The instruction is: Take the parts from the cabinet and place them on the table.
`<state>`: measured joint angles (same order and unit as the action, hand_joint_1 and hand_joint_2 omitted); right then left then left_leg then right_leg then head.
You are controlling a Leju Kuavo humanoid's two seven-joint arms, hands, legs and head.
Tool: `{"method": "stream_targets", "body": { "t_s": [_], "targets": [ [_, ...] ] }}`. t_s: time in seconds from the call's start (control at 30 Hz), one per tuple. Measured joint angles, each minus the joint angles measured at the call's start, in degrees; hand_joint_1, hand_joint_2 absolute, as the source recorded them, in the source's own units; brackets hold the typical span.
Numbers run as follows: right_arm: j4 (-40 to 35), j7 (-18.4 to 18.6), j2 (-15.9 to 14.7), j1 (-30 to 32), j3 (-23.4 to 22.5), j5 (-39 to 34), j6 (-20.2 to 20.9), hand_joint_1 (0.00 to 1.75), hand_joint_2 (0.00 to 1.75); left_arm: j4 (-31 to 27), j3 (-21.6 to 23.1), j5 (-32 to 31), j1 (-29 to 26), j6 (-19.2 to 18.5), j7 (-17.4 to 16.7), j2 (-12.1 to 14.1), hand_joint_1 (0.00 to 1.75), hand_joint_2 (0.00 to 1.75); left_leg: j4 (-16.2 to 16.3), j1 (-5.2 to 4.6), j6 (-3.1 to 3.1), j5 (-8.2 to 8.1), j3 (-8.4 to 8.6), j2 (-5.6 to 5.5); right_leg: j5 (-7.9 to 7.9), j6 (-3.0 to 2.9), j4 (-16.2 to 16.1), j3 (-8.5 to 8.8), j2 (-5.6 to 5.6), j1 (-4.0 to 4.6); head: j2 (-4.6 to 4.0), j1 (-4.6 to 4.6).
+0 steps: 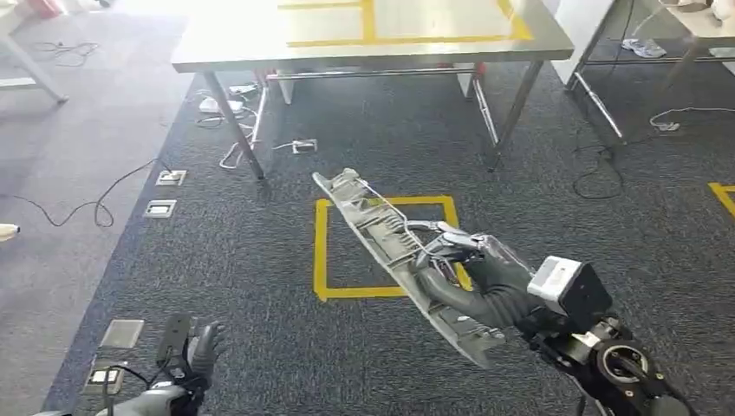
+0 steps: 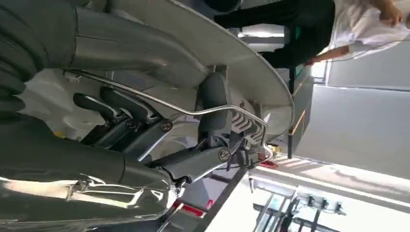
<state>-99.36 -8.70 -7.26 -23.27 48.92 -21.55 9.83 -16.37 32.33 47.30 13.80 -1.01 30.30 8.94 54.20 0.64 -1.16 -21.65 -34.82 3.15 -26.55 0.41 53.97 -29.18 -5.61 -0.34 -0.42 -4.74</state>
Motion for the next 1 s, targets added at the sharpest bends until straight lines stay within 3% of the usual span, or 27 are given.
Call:
{"method": "stream_targets", "body": {
  "t_s": [0.1,0.13,0.17,0.23,0.27,0.3,0.33,0.37,0.43,0.47,0.5,0.57,0.6,0.63,0.67,1.0],
  "targets": [
    [0.0,-0.1,0.0,-0.2,0.0,-0.1,0.0,1.75,1.75,0.0,0.0,-0.1,-0.2,0.0,-0.1,0.1,0.00,0.00,0.1,0.03,1.04,-0.27,-0.08,-1.71,-0.59,0.95,0.0,0.64,-1.44,-0.09,0.00,0.50],
    [0.0,0.0,0.0,-0.3,0.0,-0.1,0.0,1.75,1.75,0.0,0.0,-0.1,-0.4,0.0,-0.1,0.0,0.00,0.00,-0.1,0.34,1.22,-0.22,0.17,-2.20,-1.44,1.38,0.8,0.06,0.92,-0.42,0.00,0.70],
    [0.0,-0.1,0.0,-0.4,0.0,-0.2,0.1,1.75,1.75,0.0,0.0,-0.1,-0.2,0.0,-0.1,0.0,0.00,0.00,-0.1,0.32,1.66,-0.29,0.20,-2.81,-3.57,1.34,3.9,-1.19,3.32,-0.50,0.00,0.98],
    [0.0,-0.2,0.0,-0.4,0.0,-0.3,0.0,1.75,1.75,0.0,0.0,-0.1,0.0,0.1,-0.2,-0.1,0.00,0.00,-0.1,0.22,2.08,-0.23,0.19,-3.89,-7.88,1.29,13.7,-5.73,5.03,-0.40,0.00,1.35],
    [0.2,-0.2,0.0,-0.4,0.0,-0.3,0.0,1.75,1.75,0.0,0.0,-0.1,0.0,0.1,-0.2,-0.1,0.00,0.00,0.0,0.11,2.16,-0.28,0.20,-4.60,-9.08,1.30,17.9,-7.81,5.34,-0.37,0.00,1.48],
    [0.4,-0.2,0.0,-0.3,0.0,-0.3,-0.1,1.75,1.75,0.0,0.0,-0.2,0.0,0.1,-0.3,-0.2,0.00,0.00,0.0,0.02,2.19,-0.30,0.25,-5.42,-8.92,1.29,19.9,-9.08,5.41,-0.37,0.00,1.46],
    [0.5,-0.1,0.0,-0.3,0.1,-0.3,-0.2,1.75,1.75,0.0,0.0,-0.2,0.0,0.1,-0.4,-0.2,0.00,0.00,0.0,0.00,2.20,-0.31,0.32,-6.24,-7.25,1.18,18.7,-8.90,5.42,-0.38,0.00,1.48],
    [0.5,-0.1,-0.1,-0.3,0.1,-0.2,-0.2,1.75,1.75,0.0,0.0,-0.3,0.0,0.2,-0.6,-0.3,0.00,0.00,0.1,0.00,2.25,-0.39,0.42,-6.45,-4.59,1.02,15.1,-7.55,5.44,-0.37,0.00,1.57],
    [0.5,0.0,-0.1,-0.5,0.1,0.0,-0.3,1.75,1.75,0.0,0.0,-0.3,-0.2,0.2,-0.7,-0.4,0.00,0.00,0.4,0.05,1.99,-0.64,0.55,-7.63,0.86,0.59,5.5,-3.73,5.91,-0.42,0.00,1.83],
    [0.6,0.0,-0.1,-0.5,0.1,0.2,-0.4,1.75,1.75,0.0,0.0,-0.3,-0.2,0.2,-0.8,-0.4,0.00,0.00,0.5,0.00,1.78,-0.74,0.30,-7.85,0.73,0.29,3.5,-2.81,6.89,-0.47,0.00,1.99],
    [0.5,-0.1,-0.1,-0.7,0.1,0.4,-0.6,1.75,1.75,0.0,0.0,-0.3,-0.2,0.2,-0.9,-0.4,0.00,0.00,1.1,-0.32,1.46,-0.67,-0.13,-8.29,0.51,0.28,1.7,-2.17,7.14,-0.53,0.00,1.92],
    [0.6,0.0,-0.1,-0.7,0.1,0.9,-0.9,1.75,1.75,0.0,0.0,-0.3,-0.4,0.2,-1.1,-0.2,0.00,0.00,0.8,0.01,0.79,-0.26,-0.58,-8.38,0.49,-0.14,2.1,-2.26,7.11,-0.10,0.00,1.73],
    [0.6,0.0,-0.1,-0.6,0.1,1.2,-1.1,1.75,1.75,0.0,0.0,-0.3,-0.5,0.2,-1.1,-0.2,0.00,0.00,1.1,-0.08,0.77,-0.63,-0.53,-8.34,0.59,-0.19,1.5,-2.20,7.18,-0.45,0.00,1.68],
    [0.6,0.0,-0.1,-0.7,0.1,1.2,-1.2,1.75,1.75,0.0,0.0,-0.3,-0.5,0.2,-1.1,-0.2,0.00,0.00,1.1,-0.07,1.85,-0.25,-0.51,-8.32,0.63,-0.15,1.5,-2.16,7.24,-0.28,0.00,1.64],
    [0.6,0.0,-0.1,-0.7,0.1,1.4,-1.4,1.75,1.75,0.0,0.0,-0.2,-0.5,0.2,-1.2,-0.2,0.00,0.00,0.9,-0.06,2.10,-0.40,-0.36,-8.17,0.62,-0.16,1.5,-2.10,7.26,-0.20,0.00,1.42],
    [0.8,0.0,-0.1,-0.7,0.1,2.1,-2.3,1.75,1.75,0.0,0.0,-0.1,-0.4,0.0,-1.9,0.0,0.00,0.00,-0.1,0.02,0.82,0.00,0.16,-7.89,0.77,-0.68,1.5,-2.13,7.46,-0.07,0.00,1.33]
  ]
}}
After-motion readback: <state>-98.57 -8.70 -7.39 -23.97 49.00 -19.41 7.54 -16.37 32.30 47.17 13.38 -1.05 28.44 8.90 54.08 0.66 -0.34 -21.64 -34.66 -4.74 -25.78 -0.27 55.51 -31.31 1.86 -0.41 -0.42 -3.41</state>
